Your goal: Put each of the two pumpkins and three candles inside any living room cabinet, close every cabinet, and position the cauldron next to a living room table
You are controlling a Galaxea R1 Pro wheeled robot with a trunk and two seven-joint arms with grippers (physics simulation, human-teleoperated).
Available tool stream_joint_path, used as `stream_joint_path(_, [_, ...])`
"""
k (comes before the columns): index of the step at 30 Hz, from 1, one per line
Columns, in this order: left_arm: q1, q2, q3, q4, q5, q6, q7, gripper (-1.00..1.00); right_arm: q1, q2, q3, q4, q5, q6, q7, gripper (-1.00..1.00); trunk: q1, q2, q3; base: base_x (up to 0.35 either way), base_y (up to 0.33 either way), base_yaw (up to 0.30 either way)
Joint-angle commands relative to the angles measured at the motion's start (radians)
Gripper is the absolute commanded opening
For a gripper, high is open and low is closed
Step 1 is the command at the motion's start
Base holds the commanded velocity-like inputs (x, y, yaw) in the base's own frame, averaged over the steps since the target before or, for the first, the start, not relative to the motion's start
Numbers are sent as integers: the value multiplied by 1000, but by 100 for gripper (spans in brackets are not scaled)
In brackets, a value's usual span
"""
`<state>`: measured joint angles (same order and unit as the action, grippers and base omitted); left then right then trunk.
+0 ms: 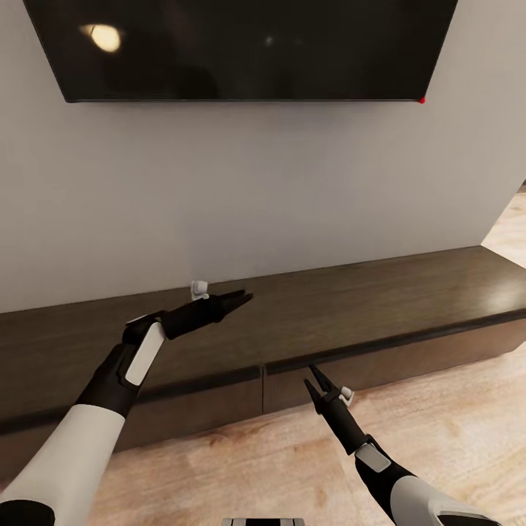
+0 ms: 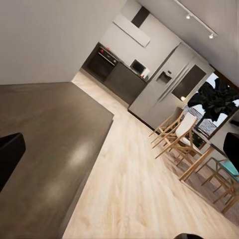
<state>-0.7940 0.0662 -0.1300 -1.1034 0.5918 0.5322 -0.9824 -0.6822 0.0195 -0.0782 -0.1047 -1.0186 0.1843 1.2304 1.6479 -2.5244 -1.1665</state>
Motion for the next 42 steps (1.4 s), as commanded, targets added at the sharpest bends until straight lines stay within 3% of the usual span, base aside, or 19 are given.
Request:
stream_joint_path(1, [-1,1,-1,2,8,9,-1,100,0,0,-8,0,3,10,6,100,0,-1,-5,0,0,0])
stream_joint_path(18, [-1,2,0,4,8,9,-4,100,0,0,-8,0,3,9,10,100,8,-5,-70,0,0,0])
stream_joint_path(42, [-1,1,-2,38,7,2,-4,100,0,0,-9,0,3,9,30,100,8,-5,-70,0,0,0])
